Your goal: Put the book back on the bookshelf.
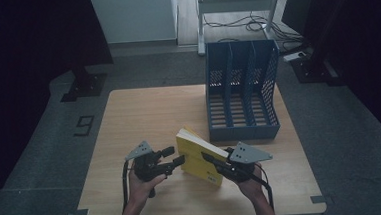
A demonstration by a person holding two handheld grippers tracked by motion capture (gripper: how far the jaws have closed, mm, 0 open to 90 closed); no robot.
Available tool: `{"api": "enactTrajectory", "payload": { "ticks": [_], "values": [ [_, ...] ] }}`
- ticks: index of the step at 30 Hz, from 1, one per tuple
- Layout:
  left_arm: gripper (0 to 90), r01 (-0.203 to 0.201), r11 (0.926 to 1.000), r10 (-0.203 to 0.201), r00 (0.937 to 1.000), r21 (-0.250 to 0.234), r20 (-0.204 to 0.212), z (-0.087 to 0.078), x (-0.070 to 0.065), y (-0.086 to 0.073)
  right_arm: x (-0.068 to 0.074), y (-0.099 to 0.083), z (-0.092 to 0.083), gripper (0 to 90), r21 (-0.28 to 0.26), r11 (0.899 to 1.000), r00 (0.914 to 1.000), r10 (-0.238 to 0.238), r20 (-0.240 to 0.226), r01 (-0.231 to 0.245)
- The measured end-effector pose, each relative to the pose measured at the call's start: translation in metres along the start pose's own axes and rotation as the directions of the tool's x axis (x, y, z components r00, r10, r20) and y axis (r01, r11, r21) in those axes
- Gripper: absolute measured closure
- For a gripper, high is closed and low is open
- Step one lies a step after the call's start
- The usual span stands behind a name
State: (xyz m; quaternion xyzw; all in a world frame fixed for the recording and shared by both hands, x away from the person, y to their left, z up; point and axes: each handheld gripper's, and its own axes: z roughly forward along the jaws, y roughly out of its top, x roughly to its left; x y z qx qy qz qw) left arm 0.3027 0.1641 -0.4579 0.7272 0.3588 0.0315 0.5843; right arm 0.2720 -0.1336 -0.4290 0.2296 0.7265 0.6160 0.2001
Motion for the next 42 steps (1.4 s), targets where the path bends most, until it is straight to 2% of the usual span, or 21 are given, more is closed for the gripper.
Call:
{"api": "enactTrajectory", "payload": {
  "ticks": [6, 17, 27, 32, 42],
  "values": [
    [34.9, 0.003, 1.0000, -0.002, 0.9998, 0.010, -0.020, 0.000, 0.002, -0.001, 0.001, 0.004, -0.006, 74.5, -0.024, 1.000, 0.9997, 0.010, 0.023, -0.009],
    [34.8, 0.011, 0.9991, -0.010, 0.9996, 0.040, -0.025, 0.003, 0.002, -0.002, 0.002, 0.010, -0.014, 74.5, -0.063, 0.998, 0.9975, 0.032, 0.062, -0.028],
    [34.5, 0.026, 0.9983, -0.025, 0.9994, 0.053, -0.025, 0.004, 0.004, -0.002, 0.002, 0.014, -0.020, 74.5, -0.093, 0.995, 0.9951, 0.049, 0.086, -0.041],
    [34.3, 0.030, 0.9967, -0.028, 0.9992, 0.075, -0.029, 0.006, 0.005, -0.003, 0.001, 0.014, -0.021, 74.5, -0.119, 0.992, 0.9942, 0.054, 0.093, -0.042],
    [33.7, 0.039, 0.9959, -0.036, 0.9989, 0.081, -0.031, 0.006, 0.006, -0.004, -0.001, 0.016, -0.028, 74.5, -0.151, 0.987, 0.9903, 0.073, 0.118, -0.054]
  ]
}}
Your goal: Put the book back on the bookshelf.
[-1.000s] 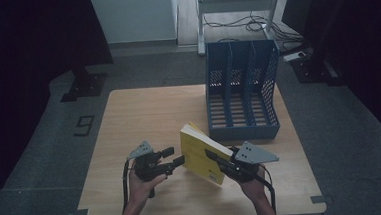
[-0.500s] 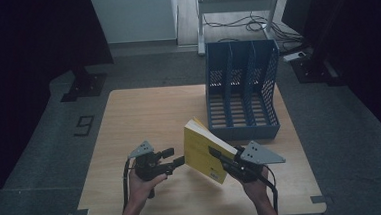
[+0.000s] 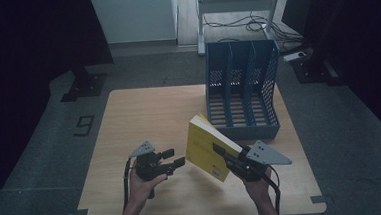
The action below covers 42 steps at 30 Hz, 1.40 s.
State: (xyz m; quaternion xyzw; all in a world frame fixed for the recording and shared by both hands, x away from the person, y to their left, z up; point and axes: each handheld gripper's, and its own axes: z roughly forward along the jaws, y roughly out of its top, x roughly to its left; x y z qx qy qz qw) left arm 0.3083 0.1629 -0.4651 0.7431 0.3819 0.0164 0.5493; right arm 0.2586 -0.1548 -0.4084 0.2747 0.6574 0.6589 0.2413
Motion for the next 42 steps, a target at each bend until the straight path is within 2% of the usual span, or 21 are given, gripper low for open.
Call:
{"api": "enactTrajectory", "payload": {
  "ticks": [12, 28, 38, 42],
  "values": [
    [32.7, 0.004, 0.9997, -0.004, 1.0000, 0.024, 0.004, 0.003, 0.001, -0.001, -0.003, 0.004, -0.005, 74.4, -0.033, 0.999, 0.9997, 0.014, 0.019, -0.014],
    [32.7, 0.019, 0.9997, -0.019, 0.9998, 0.017, -0.001, -0.002, 0.004, 0.001, -0.005, 0.013, -0.008, 74.4, -0.063, 0.998, 0.9988, 0.033, 0.036, -0.031],
    [32.7, 0.030, 0.9994, -0.030, 0.9995, 0.017, 0.002, -0.003, 0.006, 0.001, -0.011, 0.031, -0.006, 74.5, -0.096, 0.995, 0.9979, 0.041, 0.050, -0.036],
    [32.7, 0.033, 0.9990, -0.033, 0.9994, 0.029, 0.001, 0.000, 0.006, -0.001, -0.011, 0.037, -0.004, 74.5, -0.102, 0.995, 0.9985, 0.028, 0.047, -0.023]
  ]
}}
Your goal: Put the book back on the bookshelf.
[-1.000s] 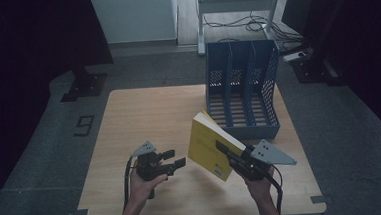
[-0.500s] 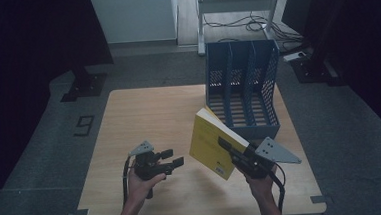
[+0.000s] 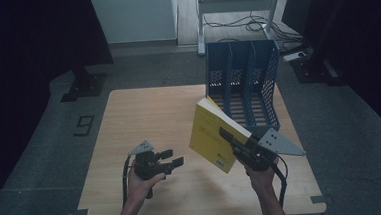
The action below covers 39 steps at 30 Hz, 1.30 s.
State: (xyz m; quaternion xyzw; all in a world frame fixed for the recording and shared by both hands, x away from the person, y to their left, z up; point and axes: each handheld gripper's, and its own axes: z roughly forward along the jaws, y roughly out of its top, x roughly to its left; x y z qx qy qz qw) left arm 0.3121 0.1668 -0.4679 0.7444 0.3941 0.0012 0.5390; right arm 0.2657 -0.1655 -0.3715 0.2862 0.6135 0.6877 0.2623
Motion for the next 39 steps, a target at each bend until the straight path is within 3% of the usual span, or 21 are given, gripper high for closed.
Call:
{"api": "enactTrajectory", "payload": {
  "ticks": [17, 24, 39],
  "values": [
    [32.7, -0.001, 1.0000, 0.001, 1.0000, 0.002, 0.007, 0.000, -0.001, 0.000, -0.011, 0.023, 0.014, 74.4, -0.021, 1.000, 0.9995, 0.016, 0.029, -0.015],
    [34.0, -0.003, 0.9992, 0.003, 0.9999, -0.040, -0.015, -0.005, -0.001, 0.001, -0.015, 0.031, 0.015, 74.4, -0.038, 0.999, 0.9987, 0.029, 0.043, -0.028],
    [34.0, 0.011, 0.9995, -0.011, 0.9999, -0.031, 0.003, -0.003, 0.001, 0.001, -0.031, 0.031, 0.026, 74.4, -0.027, 0.998, 0.9927, 0.054, 0.108, -0.051]
  ]
}}
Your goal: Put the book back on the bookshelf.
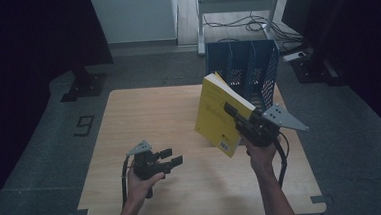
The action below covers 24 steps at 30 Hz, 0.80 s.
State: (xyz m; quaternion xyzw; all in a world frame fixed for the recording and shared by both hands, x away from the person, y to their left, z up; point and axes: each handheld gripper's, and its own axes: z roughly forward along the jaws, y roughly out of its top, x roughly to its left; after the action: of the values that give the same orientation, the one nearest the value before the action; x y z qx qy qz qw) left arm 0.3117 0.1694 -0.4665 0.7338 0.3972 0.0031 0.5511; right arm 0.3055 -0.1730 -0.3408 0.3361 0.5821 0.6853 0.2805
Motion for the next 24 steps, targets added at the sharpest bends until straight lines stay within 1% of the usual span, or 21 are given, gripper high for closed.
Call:
{"api": "enactTrajectory", "payload": {
  "ticks": [2, 4, 10, 13, 18, 21, 24],
  "values": [
    [34.0, 0.000, 1.0000, 0.000, 1.0000, 0.002, 0.002, 0.000, 0.000, 0.000, -0.001, 0.000, 0.001, 74.5, 0.005, 1.000, 1.0000, -0.003, 0.005, 0.003],
    [33.9, 0.003, 1.0000, -0.003, 1.0000, 0.006, 0.008, 0.000, 0.001, 0.000, -0.002, 0.000, 0.003, 74.4, 0.010, 1.000, 0.9998, -0.007, 0.020, 0.007],
    [33.9, 0.005, 0.9999, -0.005, 0.9999, 0.016, 0.011, 0.002, 0.001, -0.001, -0.007, 0.001, 0.007, 74.4, 0.014, 1.000, 0.9993, -0.001, 0.038, 0.000],
    [33.9, 0.007, 0.9998, -0.008, 0.9999, 0.016, 0.011, 0.003, 0.001, -0.001, -0.008, 0.002, 0.010, 74.5, 0.019, 1.000, 0.9987, -0.008, 0.051, 0.007],
    [33.9, 0.009, 0.9999, -0.009, 0.9999, 0.014, 0.011, 0.002, 0.001, -0.001, -0.010, 0.003, 0.012, 74.5, 0.022, 1.000, 0.9983, -0.011, 0.057, 0.010],
    [33.9, 0.008, 0.9999, -0.008, 0.9999, 0.012, 0.010, 0.001, 0.002, -0.001, -0.012, 0.004, 0.013, 74.5, 0.022, 1.000, 0.9968, -0.021, 0.077, 0.019],
    [33.9, 0.007, 0.9999, -0.007, 0.9999, 0.011, 0.011, 0.001, 0.001, -0.001, -0.014, 0.004, 0.014, 74.5, 0.026, 1.000, 0.9959, -0.021, 0.088, 0.018]
  ]
}}
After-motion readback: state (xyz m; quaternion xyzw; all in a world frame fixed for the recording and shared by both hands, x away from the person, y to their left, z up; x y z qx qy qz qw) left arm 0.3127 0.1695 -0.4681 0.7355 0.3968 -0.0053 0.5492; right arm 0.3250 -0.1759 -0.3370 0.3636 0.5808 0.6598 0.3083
